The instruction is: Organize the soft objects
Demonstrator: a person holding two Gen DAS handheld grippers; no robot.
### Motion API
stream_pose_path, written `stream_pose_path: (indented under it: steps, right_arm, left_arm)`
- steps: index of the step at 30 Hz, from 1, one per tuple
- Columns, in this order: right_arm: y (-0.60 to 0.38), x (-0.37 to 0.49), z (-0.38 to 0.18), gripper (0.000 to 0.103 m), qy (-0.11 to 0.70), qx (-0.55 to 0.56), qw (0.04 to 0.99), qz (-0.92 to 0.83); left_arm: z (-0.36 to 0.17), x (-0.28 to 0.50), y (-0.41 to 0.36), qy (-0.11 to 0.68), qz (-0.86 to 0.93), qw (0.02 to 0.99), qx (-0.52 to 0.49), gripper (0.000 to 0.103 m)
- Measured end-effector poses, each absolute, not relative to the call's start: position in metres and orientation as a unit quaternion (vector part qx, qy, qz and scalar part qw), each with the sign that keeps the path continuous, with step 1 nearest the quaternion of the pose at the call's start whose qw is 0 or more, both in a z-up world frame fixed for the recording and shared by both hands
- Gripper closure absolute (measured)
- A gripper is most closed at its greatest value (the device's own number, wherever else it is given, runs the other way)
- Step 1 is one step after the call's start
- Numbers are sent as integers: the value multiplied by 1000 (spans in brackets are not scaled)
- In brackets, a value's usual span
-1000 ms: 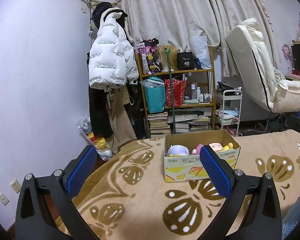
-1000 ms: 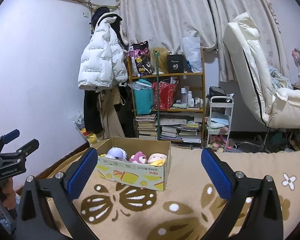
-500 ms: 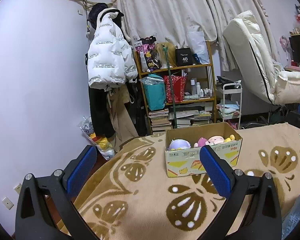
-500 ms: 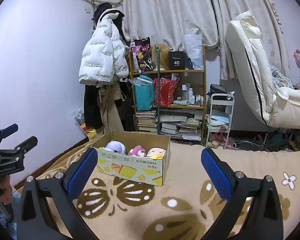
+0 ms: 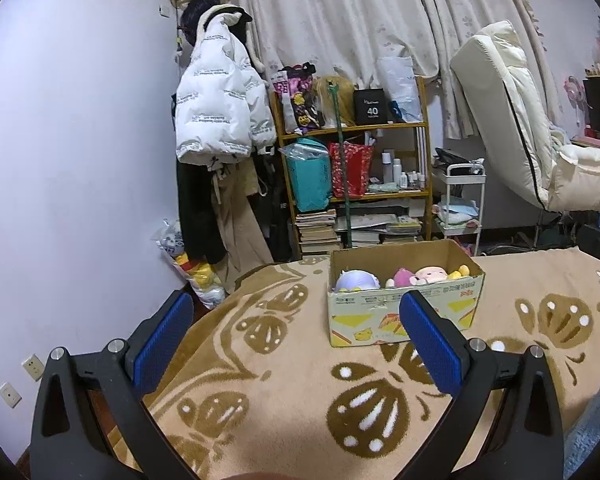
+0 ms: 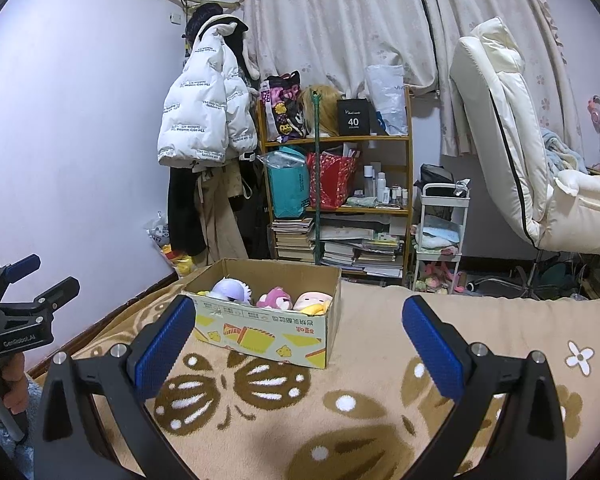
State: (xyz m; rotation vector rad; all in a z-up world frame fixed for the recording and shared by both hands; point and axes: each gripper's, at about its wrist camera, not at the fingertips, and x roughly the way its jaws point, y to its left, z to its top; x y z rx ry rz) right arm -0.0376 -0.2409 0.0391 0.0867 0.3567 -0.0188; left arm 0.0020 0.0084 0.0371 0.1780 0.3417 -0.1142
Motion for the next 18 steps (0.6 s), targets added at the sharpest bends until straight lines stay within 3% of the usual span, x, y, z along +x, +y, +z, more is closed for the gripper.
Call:
stream_pose_path:
  steps: [18]
  right_arm:
    - [-244,-39,38,0,179,42,983,-6]
  left_arm:
    - [29,-3,-4,172,-64,976,114,1]
